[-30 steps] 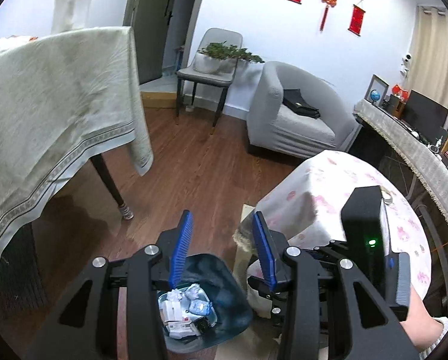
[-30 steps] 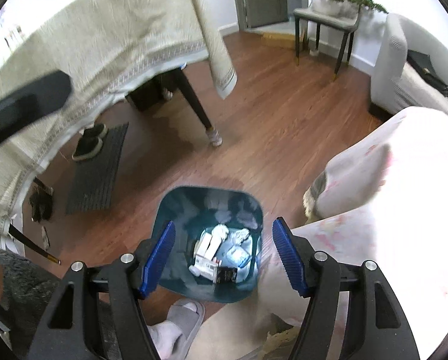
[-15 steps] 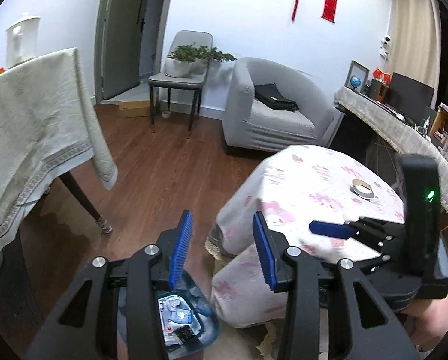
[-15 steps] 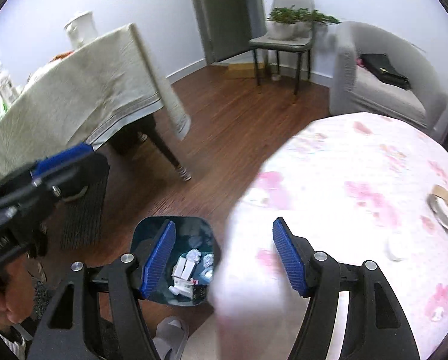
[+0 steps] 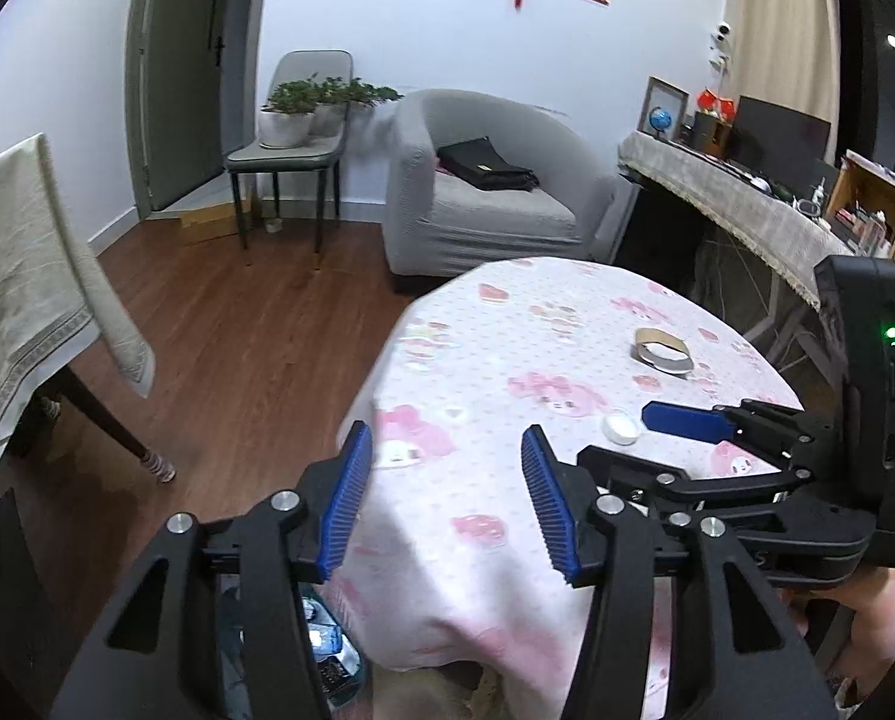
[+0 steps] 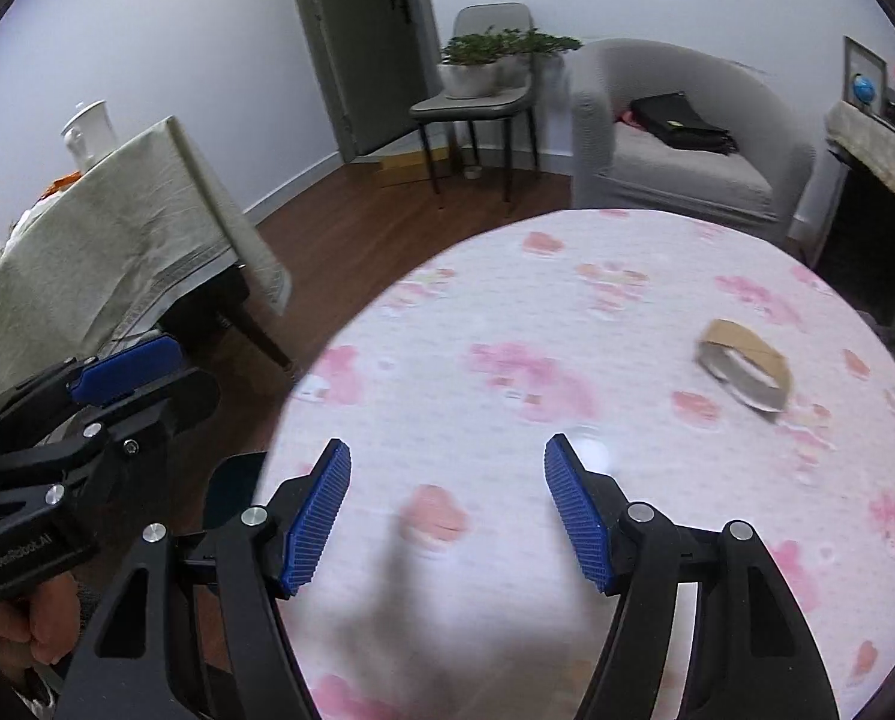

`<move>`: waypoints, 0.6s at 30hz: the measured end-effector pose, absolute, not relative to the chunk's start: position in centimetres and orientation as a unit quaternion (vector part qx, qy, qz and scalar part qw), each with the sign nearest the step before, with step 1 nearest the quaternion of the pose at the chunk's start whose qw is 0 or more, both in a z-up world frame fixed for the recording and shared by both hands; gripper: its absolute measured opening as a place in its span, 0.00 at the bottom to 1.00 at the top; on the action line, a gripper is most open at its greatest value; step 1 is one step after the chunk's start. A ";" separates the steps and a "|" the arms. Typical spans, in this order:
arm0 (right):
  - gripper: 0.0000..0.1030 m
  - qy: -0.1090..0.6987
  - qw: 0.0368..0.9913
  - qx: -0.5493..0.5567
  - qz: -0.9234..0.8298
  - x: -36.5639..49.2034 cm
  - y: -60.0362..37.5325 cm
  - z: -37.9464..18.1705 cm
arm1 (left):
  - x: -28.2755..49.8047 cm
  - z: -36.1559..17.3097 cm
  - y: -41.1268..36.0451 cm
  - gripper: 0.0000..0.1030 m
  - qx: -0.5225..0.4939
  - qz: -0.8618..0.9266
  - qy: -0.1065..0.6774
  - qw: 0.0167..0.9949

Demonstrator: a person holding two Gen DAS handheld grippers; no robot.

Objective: Collect trash
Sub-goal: 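Move both tools back to the table toward the white cap and tape roll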

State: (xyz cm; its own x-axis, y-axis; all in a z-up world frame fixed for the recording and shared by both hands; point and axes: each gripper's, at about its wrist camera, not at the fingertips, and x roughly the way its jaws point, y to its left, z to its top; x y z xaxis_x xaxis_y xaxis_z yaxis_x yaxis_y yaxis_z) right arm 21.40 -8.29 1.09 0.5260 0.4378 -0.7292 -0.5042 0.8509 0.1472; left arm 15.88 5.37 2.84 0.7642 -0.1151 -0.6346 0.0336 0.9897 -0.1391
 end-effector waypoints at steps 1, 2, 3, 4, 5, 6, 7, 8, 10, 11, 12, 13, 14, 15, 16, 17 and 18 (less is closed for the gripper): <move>0.66 0.406 0.874 -0.041 0.265 21.6 -8.7 1.0 | 16.1 2.7 5.0 0.55 -0.059 -0.041 0.343 0.937; 0.66 0.406 0.876 -0.040 0.258 21.8 -9.6 1.0 | 16.6 2.5 4.4 0.56 -0.058 -0.044 0.346 0.935; 0.66 0.406 0.877 -0.039 0.254 21.9 -10.1 0.9 | 16.9 2.4 3.9 0.56 -0.058 -0.046 0.348 0.935; 0.66 0.405 0.879 -0.037 0.249 22.1 -10.9 0.9 | 17.0 2.3 3.5 0.59 -0.058 -0.049 0.349 0.934; 0.66 0.406 0.880 -0.035 0.244 22.3 -11.6 0.8 | 17.3 2.1 3.0 0.60 -0.058 -0.053 0.350 0.934; 0.66 0.406 0.881 -0.034 0.241 22.3 -12.0 0.8 | 17.7 1.8 2.4 0.61 -0.056 -0.056 0.353 0.932; 0.66 0.406 0.882 -0.034 0.236 22.4 -12.7 0.8 | 17.9 1.7 2.0 0.61 -0.056 -0.058 0.356 0.931; 0.66 0.406 0.884 -0.033 0.232 22.4 -13.3 0.8 | 18.4 1.4 1.4 0.62 -0.061 -0.067 0.362 0.928; 0.66 0.405 0.886 -0.033 0.222 22.8 -14.5 0.8 | 18.8 1.1 0.4 0.65 -0.067 -0.082 0.368 0.924; 0.66 0.404 0.888 -0.033 0.217 22.9 -15.0 0.8 | 19.0 1.0 -0.2 0.66 -0.064 -0.083 0.370 0.923; 0.66 0.405 0.889 -0.034 0.213 23.0 -15.6 0.8 | 19.0 0.8 -0.5 0.66 -0.060 -0.083 0.371 0.923; 0.69 0.405 0.889 -0.034 0.209 23.2 -16.1 0.8 | 19.3 0.7 -1.2 0.66 -0.053 -0.084 0.372 0.923; 0.71 0.405 0.890 -0.034 0.206 23.2 -16.4 0.8 | 19.5 0.5 -1.8 0.66 -0.048 -0.085 0.373 0.923; 0.72 0.404 0.892 -0.036 0.199 23.4 -17.1 0.7 | 19.7 0.3 -2.2 0.66 -0.046 -0.086 0.375 0.922; 0.73 0.405 0.893 -0.039 0.194 23.5 -17.5 0.7 | 19.9 0.2 -2.7 0.66 -0.046 -0.089 0.376 0.921; 0.73 0.406 0.893 -0.042 0.190 23.6 -17.9 0.6 | 20.2 0.0 -3.2 0.66 -0.047 -0.094 0.378 0.920; 0.74 0.406 0.893 -0.042 0.187 23.7 -18.2 0.5 | 20.3 -0.1 -3.5 0.66 -0.046 -0.095 0.379 0.919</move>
